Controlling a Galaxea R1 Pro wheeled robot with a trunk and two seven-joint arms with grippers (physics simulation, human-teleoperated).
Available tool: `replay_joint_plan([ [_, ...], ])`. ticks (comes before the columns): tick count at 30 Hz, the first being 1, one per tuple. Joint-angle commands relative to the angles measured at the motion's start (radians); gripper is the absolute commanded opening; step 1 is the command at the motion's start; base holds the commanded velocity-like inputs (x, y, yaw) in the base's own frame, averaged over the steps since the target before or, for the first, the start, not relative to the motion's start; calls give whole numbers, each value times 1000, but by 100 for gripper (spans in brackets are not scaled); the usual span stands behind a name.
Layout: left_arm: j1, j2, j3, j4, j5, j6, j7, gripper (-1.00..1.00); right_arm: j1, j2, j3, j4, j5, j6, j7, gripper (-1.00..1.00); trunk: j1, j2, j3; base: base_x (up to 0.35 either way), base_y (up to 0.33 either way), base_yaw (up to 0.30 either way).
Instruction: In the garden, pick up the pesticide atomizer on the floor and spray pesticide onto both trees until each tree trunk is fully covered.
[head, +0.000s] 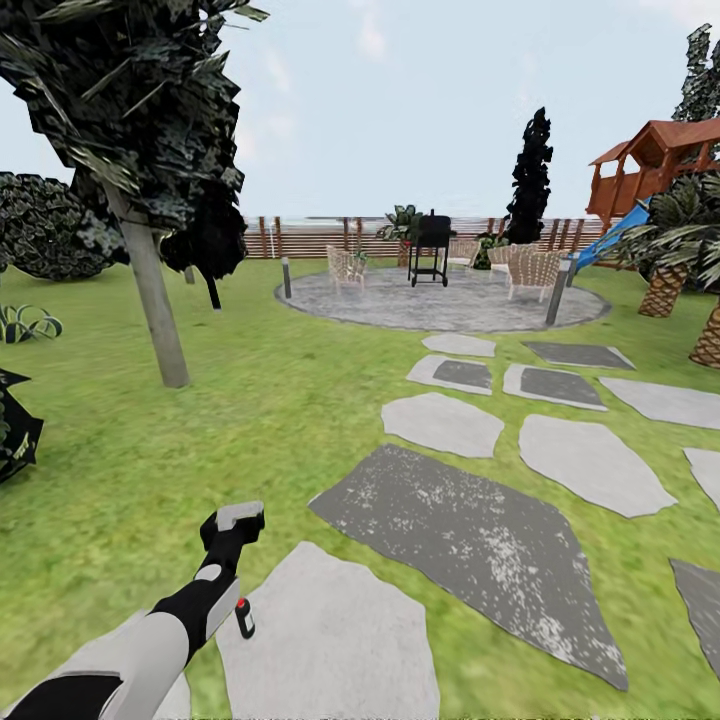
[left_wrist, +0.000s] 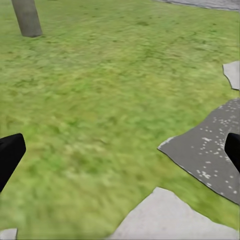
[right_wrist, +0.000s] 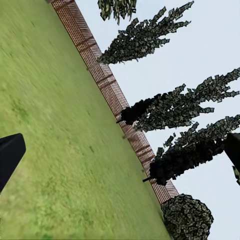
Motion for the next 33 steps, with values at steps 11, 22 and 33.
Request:
replay_joint_plan([
  [11, -1, 0, -2, 2, 6, -4, 1, 100, 0, 0, -8, 0, 9, -3, 0, 100, 42, -78, -35, 0, 0, 0],
  [22, -1, 0, -2, 2, 6, -4, 1, 100, 0, 0, -8, 0, 9, -3, 0, 100, 84, -155, -70, 0, 0, 0],
  [33, -1, 0, -1, 2, 6, -4, 1, 100, 0, 0, -8, 0, 9, -3, 0, 100, 93, -164, -112, 0, 0, 0],
])
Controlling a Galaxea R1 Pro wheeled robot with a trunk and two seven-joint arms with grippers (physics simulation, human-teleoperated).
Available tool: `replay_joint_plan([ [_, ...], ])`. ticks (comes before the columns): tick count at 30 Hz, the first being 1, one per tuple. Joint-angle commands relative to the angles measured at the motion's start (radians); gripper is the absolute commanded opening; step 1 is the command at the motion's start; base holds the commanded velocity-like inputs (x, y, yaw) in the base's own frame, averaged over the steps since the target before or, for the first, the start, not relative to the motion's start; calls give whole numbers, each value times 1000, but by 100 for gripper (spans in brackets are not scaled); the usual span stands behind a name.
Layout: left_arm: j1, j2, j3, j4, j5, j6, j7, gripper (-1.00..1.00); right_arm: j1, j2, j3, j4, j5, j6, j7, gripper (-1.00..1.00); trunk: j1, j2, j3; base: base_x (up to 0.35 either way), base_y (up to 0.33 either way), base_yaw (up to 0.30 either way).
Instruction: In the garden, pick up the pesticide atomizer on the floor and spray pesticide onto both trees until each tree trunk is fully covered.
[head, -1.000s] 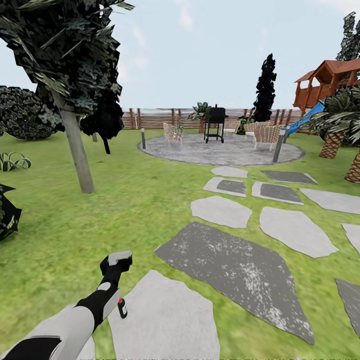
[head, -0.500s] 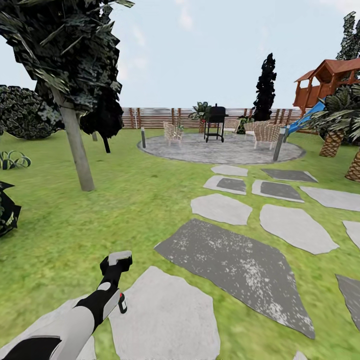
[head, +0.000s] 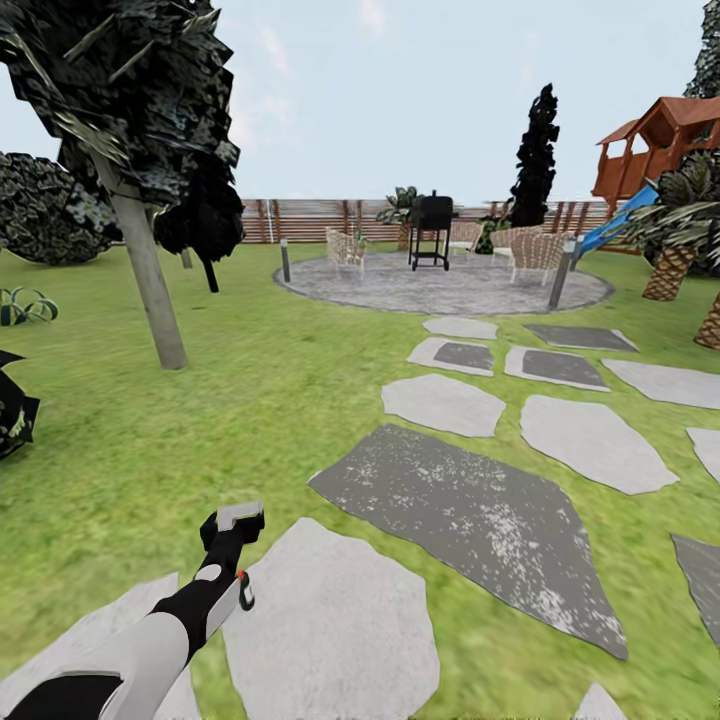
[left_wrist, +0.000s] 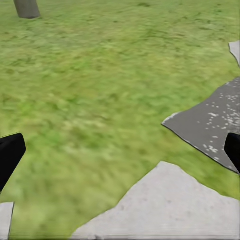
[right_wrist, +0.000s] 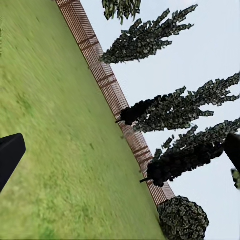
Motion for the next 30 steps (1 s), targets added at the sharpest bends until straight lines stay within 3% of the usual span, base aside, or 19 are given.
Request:
replay_joint_plan([
  [1, -1, 0, -1, 1, 6, -4, 1, 100, 0, 0, -8, 0, 8, -3, 0, 100, 0, -1, -5, 0, 0, 0],
  [30, -1, 1, -1, 1, 6, -4, 1, 100, 0, 0, -8, 0, 8, -3, 0, 100, 13, -7, -117, 0, 0, 0],
])
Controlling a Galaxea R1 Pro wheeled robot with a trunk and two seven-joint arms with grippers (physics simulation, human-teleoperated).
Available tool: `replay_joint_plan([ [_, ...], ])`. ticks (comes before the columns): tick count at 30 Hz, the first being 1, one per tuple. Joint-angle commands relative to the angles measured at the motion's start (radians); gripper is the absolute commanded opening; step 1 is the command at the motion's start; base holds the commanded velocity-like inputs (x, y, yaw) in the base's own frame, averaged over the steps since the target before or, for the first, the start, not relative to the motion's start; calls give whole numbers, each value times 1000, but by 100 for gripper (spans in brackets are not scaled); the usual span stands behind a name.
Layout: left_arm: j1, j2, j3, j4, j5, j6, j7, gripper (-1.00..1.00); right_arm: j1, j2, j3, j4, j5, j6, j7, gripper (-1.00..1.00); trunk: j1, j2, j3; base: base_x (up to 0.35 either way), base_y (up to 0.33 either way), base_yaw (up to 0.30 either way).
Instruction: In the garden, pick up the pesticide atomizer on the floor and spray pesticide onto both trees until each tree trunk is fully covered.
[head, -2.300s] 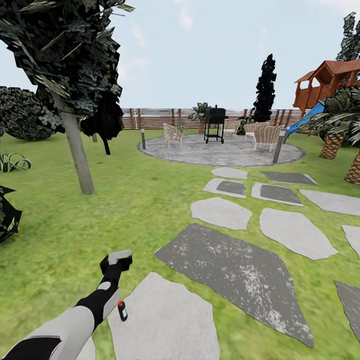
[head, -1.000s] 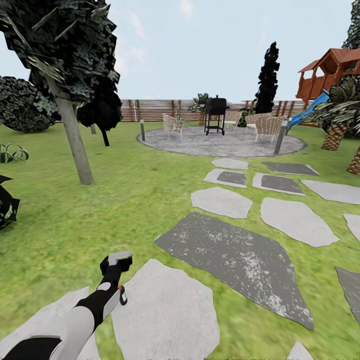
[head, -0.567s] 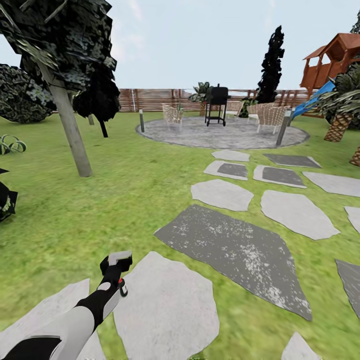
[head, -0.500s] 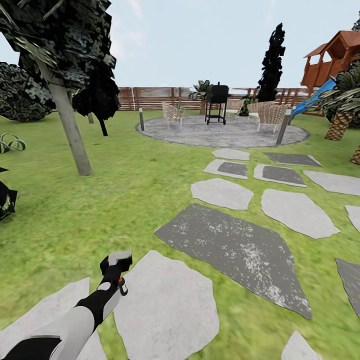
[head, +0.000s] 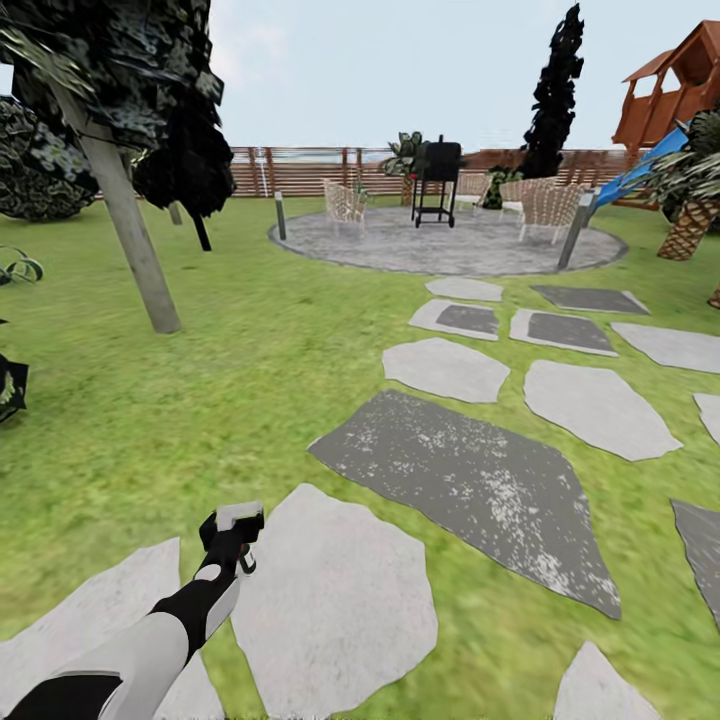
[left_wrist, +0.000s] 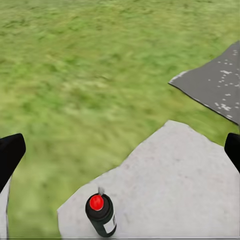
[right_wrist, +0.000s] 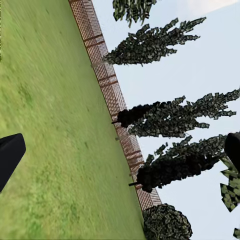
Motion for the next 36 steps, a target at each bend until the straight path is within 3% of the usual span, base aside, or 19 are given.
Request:
replay_joint_plan([
  [1, 0, 0, -2, 1, 6, -4, 1, 100, 0, 0, -8, 0, 8, -3, 0, 100, 0, -1, -5, 0, 0, 0],
  [19, -1, 1, -6, -2, 6, -14, 1, 100, 0, 0, -8, 1, 8, -3, 1, 100, 8, -5, -74, 0, 0, 0],
  [24, -1, 8, -7, -4, 4, -126, 1, 100, 0, 0, -8, 3, 8, -3, 1, 100, 11, -6, -94, 0, 0, 0],
  [29, -1, 15, -7, -4, 4, -168, 1, 100, 0, 0, -8, 17, 8, -3, 1, 100, 13, -7, -113, 0, 0, 0],
  [33, -1, 33, -7, -5, 3, -260, 1, 100, 0, 0, -8, 24, 8, -3, 1, 100, 15, -8, -128, 0, 0, 0],
  [36, 0, 37, -7, -5, 3, -279, 1, 100, 0, 0, -8, 26, 8, -3, 1, 100, 16, -9, -140, 0, 0, 0],
])
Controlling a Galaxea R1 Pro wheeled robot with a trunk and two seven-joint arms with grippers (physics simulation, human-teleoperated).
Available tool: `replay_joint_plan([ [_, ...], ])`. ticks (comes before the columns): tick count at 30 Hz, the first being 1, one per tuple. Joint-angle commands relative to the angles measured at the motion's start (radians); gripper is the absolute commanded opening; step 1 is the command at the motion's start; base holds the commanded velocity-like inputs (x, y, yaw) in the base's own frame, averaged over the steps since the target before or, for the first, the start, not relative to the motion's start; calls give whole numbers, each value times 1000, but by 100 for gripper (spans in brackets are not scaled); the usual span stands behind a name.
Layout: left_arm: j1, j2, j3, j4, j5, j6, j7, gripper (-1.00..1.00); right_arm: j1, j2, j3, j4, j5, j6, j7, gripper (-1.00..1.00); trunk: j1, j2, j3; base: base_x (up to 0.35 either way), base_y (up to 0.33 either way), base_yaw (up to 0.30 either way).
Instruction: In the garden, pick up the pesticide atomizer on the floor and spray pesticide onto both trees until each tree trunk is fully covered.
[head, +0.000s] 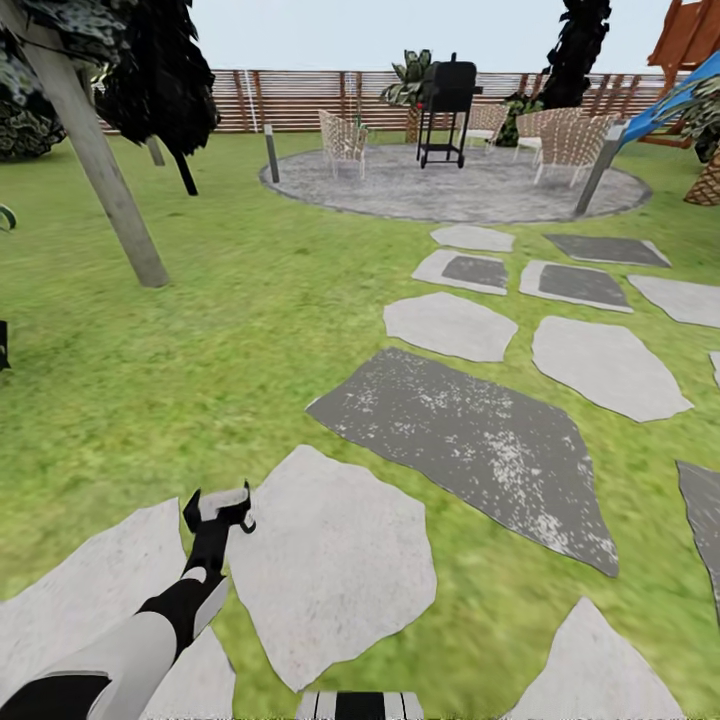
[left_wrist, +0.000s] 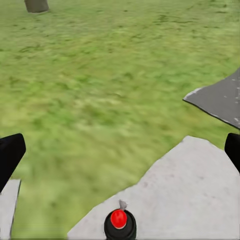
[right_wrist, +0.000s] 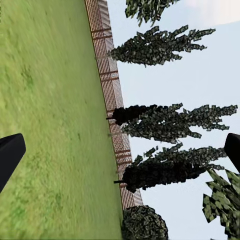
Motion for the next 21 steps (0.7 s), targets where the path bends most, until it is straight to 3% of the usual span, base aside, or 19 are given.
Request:
replay_joint_plan([
  [1, 0, 1, -2, 1, 6, -11, -1, 100, 0, 0, -9, 6, 8, -3, 0, 100, 0, -1, -5, 0, 0, 0],
  [21, 0, 4, -5, 1, 6, -22, -1, 100, 0, 0, -8, 34, 8, -3, 0, 100, 9, -5, -82, 0, 0, 0],
])
